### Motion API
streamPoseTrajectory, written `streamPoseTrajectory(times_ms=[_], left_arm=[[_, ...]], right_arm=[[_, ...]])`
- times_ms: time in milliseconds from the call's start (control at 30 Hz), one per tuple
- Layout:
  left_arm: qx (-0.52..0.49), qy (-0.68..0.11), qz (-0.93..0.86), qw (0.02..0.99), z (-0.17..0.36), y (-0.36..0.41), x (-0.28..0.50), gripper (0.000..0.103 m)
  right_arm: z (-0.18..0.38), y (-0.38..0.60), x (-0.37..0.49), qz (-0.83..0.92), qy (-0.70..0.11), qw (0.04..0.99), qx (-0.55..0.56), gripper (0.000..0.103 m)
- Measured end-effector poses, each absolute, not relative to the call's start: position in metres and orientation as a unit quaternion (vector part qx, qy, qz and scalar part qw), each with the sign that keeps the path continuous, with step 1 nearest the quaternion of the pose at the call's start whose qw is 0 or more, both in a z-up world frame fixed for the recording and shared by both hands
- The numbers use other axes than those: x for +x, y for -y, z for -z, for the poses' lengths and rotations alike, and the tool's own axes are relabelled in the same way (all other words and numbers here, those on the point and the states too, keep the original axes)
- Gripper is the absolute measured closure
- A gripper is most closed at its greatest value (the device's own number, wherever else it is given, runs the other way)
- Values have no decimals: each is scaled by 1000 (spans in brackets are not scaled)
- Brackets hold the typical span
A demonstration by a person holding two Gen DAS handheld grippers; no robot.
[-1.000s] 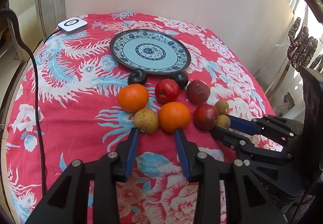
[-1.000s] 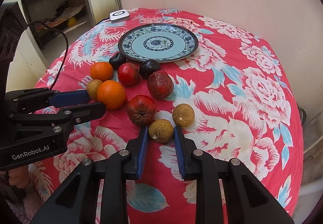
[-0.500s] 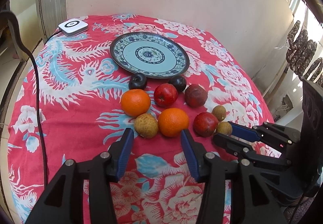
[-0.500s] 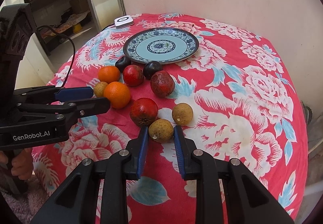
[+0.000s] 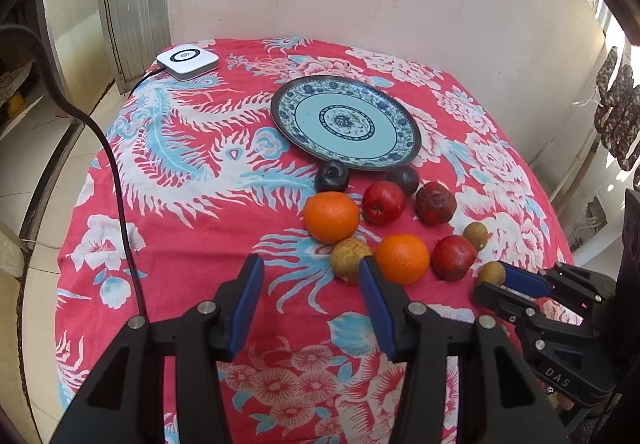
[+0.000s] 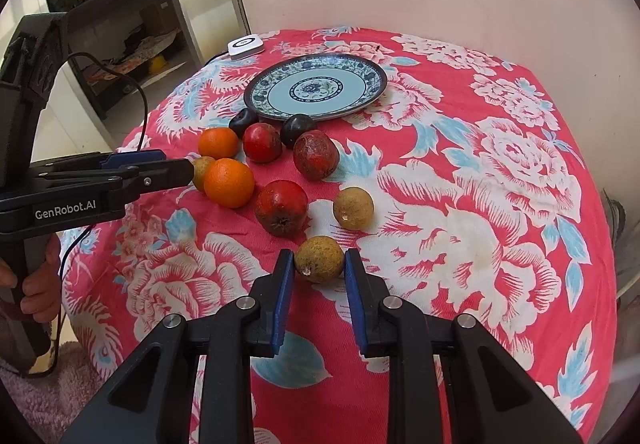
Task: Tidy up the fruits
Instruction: 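Lift and carry the brown fruits toward the plate with both tools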
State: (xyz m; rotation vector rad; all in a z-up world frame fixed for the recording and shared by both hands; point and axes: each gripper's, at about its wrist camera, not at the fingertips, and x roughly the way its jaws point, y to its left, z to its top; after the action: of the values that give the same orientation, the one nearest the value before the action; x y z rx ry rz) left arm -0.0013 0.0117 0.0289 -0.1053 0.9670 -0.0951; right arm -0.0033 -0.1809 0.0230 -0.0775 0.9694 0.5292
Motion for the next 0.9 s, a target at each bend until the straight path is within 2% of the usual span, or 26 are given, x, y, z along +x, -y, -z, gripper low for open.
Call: streamPoseTrajectory(times_ms=[433, 667, 767, 900], left_arm=[[-70, -458, 62, 884, -23, -2, 5, 52], [-99, -456, 79, 881, -22, -2, 7, 65], [-102, -456, 90, 880, -22, -1, 6, 76], [-95, -459, 91, 879, -24, 1, 4, 77]], right_arm=[[-23, 181, -2, -251, -461, 850, -36, 76], [-24, 180, -3, -253, -459, 851, -35, 76], [-24, 180, -3, -252, -459, 851, -34, 76], [-25, 180, -4, -253, -457, 852, -36, 76]])
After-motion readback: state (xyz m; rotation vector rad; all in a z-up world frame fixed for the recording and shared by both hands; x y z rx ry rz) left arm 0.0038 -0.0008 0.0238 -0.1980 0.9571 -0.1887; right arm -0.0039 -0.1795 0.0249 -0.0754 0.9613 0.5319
